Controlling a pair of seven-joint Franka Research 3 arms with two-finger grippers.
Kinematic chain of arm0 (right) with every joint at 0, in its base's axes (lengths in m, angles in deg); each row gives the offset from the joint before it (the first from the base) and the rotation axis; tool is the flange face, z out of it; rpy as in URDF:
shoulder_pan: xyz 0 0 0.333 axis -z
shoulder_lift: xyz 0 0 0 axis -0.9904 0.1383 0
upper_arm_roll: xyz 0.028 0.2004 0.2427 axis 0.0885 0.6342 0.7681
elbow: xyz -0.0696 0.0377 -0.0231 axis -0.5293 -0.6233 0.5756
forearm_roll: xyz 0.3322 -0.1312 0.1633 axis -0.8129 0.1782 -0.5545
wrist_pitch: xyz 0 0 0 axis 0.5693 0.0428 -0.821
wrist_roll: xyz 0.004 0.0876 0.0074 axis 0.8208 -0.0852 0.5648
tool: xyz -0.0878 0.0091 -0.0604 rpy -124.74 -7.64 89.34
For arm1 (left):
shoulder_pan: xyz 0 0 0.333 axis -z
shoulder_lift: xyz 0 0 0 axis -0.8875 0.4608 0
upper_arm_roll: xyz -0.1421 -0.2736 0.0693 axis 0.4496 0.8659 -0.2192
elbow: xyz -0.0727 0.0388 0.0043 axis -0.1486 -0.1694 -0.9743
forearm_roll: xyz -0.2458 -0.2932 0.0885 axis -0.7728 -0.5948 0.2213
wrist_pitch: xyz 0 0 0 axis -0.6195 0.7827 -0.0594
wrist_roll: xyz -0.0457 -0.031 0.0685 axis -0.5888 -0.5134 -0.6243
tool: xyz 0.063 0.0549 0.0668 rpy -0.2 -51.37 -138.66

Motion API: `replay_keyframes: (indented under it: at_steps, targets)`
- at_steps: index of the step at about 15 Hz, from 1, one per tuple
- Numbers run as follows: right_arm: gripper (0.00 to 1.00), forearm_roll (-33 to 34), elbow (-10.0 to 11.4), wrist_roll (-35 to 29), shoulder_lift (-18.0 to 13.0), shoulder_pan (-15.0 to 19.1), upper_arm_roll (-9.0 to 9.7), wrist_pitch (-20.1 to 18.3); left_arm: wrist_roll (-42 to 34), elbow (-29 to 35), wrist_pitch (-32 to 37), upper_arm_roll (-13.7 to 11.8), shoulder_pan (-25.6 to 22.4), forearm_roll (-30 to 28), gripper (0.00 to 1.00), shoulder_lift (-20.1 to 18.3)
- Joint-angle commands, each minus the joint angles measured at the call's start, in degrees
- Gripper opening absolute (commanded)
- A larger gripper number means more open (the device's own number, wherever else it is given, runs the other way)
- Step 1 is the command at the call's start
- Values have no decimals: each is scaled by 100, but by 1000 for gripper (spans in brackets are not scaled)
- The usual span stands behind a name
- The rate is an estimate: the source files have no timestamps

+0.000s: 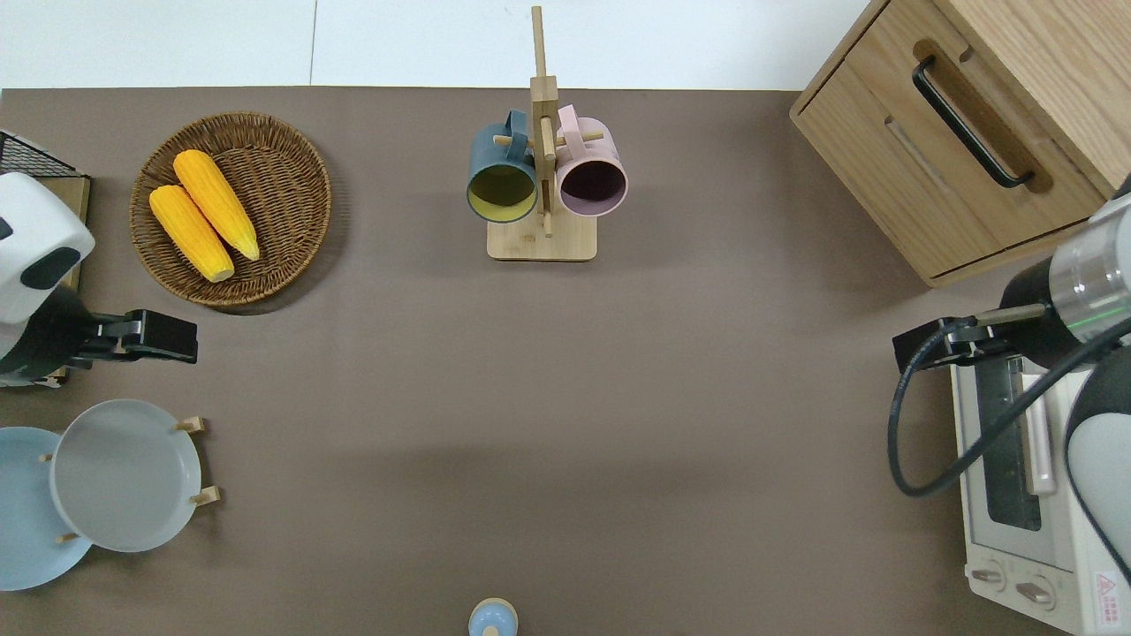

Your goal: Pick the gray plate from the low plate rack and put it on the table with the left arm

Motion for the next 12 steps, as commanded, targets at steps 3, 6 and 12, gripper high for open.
replay_keyframes:
  at_steps: [3,6,12]
  targets:
    - [983,37,-33,-68,-12,132,121,-62,-1021,211,248,-806,25,551,1000,-213]
    - [983,37,-41,-68,-12,132,113,-62,-1394,834,3,-1143,70,884,1000,-502]
    - [983,37,-41,-68,-12,132,112,-62,-1490,2145,-981,-1714,17,859,993,-714]
